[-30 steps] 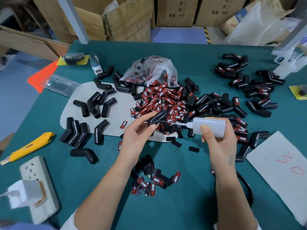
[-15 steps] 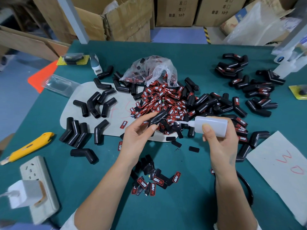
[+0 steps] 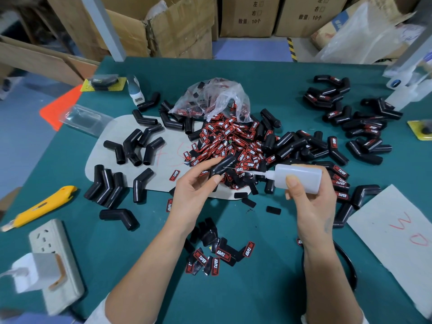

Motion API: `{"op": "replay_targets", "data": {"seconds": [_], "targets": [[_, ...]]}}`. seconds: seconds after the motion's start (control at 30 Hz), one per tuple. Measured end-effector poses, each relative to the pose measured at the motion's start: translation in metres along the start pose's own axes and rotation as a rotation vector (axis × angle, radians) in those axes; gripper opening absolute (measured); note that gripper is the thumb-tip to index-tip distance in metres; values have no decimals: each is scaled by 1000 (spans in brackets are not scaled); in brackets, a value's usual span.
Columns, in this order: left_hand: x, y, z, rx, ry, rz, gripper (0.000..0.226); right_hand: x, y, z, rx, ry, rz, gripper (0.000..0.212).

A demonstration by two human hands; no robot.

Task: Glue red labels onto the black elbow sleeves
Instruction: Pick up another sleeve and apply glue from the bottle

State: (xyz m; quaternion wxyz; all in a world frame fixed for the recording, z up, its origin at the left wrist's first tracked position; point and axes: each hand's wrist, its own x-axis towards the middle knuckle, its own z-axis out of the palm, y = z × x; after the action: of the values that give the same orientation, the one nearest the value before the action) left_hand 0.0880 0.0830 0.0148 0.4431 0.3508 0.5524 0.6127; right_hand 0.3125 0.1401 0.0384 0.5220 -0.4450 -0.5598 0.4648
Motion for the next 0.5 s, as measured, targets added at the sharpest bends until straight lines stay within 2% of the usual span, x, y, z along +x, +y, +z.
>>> {"op": "replay_targets", "data": {"seconds": [0.33,0.5], "targets": [[0,1,0,-2,8,-1,41,1,2,-2,-16,-5,4,17],[0,1,1,-9,-3,8,40,1,2,-2,-10,36,1,31]]}}
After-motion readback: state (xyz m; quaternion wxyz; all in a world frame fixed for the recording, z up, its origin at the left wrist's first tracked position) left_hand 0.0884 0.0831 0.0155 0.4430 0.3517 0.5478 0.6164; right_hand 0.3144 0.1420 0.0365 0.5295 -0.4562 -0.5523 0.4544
